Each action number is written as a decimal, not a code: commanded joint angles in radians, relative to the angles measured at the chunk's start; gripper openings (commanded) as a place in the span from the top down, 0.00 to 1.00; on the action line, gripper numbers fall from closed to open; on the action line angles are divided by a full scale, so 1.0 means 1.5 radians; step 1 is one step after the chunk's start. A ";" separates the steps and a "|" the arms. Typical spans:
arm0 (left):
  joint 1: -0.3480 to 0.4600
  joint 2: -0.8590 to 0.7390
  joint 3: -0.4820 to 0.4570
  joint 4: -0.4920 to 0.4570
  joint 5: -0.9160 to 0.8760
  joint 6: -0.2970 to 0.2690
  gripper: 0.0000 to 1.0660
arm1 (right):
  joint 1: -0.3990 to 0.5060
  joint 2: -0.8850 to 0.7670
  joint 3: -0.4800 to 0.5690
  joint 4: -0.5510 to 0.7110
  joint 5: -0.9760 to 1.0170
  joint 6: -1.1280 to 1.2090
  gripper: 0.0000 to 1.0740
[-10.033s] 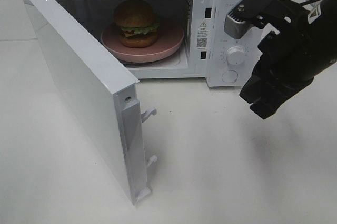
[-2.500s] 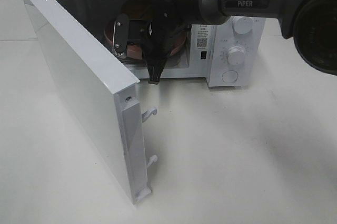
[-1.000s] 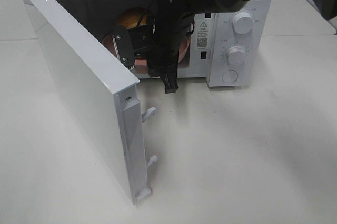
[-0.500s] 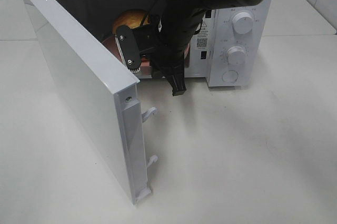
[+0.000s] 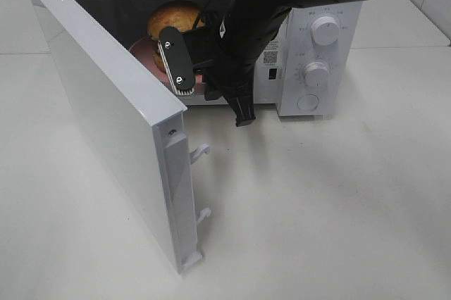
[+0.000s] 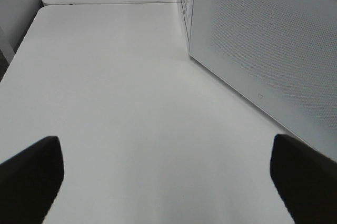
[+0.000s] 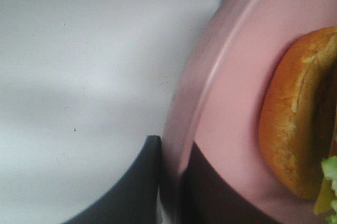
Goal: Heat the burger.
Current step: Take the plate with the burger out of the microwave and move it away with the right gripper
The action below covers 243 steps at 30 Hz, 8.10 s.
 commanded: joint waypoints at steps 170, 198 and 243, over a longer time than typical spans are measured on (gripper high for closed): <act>0.001 -0.014 0.002 0.001 -0.003 -0.004 0.06 | -0.012 -0.855 0.700 -0.352 0.227 0.681 1.00; 0.001 -0.014 0.002 0.001 -0.003 -0.004 0.06 | -0.012 -0.579 0.663 -0.426 0.275 1.073 1.00; 0.001 -0.014 0.002 0.001 -0.003 -0.004 0.06 | -0.131 -0.130 0.521 -0.448 0.183 1.498 0.93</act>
